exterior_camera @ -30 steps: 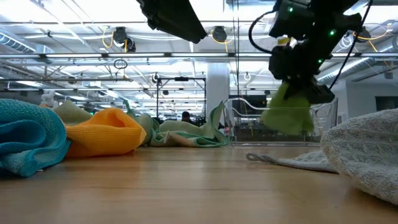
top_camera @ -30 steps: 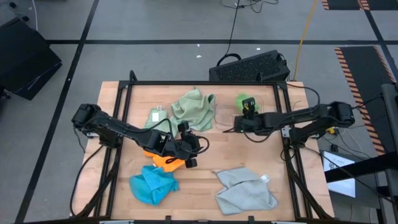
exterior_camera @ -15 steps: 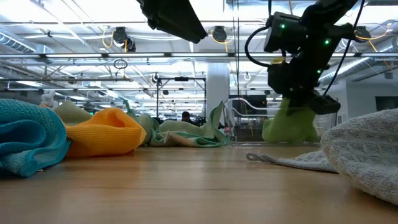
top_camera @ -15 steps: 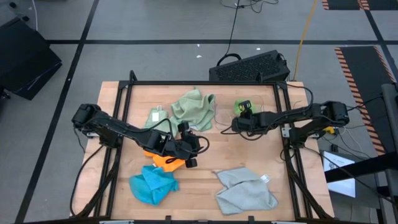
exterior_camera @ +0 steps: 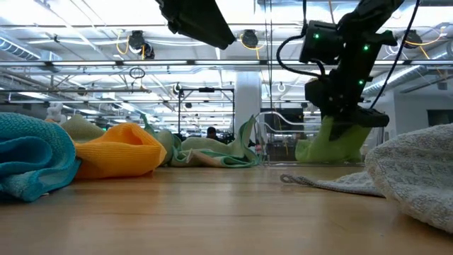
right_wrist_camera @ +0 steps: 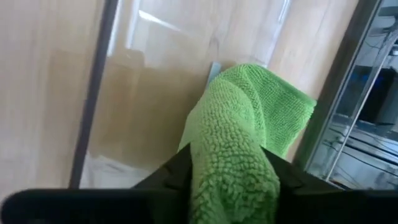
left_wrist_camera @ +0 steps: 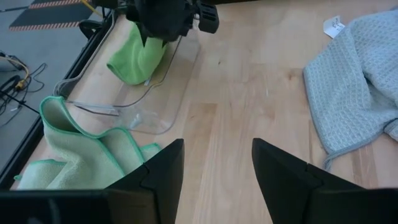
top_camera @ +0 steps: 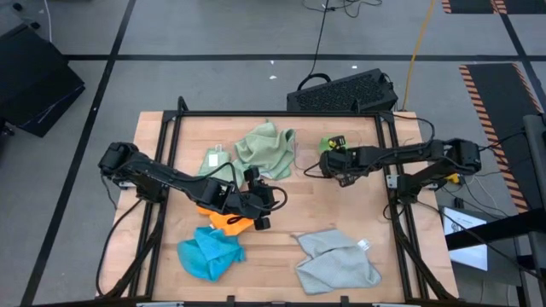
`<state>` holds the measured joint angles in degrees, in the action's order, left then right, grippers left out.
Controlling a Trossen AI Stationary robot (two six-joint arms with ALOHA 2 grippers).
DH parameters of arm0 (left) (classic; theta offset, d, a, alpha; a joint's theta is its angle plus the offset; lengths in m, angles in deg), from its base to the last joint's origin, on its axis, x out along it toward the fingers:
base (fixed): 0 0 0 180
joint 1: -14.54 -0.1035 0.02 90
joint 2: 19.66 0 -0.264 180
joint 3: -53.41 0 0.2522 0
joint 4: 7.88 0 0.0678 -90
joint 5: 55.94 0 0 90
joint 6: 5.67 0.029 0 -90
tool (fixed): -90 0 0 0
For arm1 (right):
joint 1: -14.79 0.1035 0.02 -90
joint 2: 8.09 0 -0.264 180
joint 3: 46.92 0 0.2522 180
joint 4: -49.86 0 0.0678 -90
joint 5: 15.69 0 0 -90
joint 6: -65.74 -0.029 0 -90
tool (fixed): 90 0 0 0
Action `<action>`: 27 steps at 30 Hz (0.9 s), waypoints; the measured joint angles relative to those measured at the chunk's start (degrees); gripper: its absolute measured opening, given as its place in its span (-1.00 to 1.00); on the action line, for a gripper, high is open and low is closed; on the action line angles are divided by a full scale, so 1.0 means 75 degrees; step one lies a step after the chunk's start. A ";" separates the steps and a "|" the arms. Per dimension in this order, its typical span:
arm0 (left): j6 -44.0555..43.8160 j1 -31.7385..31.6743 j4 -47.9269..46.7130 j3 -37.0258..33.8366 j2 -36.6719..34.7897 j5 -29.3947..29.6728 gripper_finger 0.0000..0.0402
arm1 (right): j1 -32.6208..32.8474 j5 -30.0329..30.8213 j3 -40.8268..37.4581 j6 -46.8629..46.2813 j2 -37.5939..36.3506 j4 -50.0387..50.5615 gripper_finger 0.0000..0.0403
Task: Fold microfiber towels
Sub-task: Put the folded green microfiber cloth into the transparent bin
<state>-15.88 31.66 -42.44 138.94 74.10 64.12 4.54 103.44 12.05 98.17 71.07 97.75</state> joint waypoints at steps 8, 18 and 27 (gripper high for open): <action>-0.0003 0.0000 -0.0003 0.0003 -0.0003 -0.0003 -0.05 | -0.0291 -0.1593 0.0000 -0.0033 -0.0799 0.0027 -0.07; -0.0006 0.0000 -0.0009 0.0003 -0.0003 -0.0009 -0.05 | -0.0969 -0.3811 0.0000 -0.0644 -0.1384 0.0104 -0.06; 0.0051 0.0000 -0.0009 0.0003 0.0000 -0.0015 -0.05 | -0.1717 -0.5260 0.0000 -0.1619 -0.1825 0.0119 -0.35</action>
<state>-15.50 31.66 -42.50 138.96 74.10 64.01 -8.34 63.99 12.05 86.03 57.39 98.64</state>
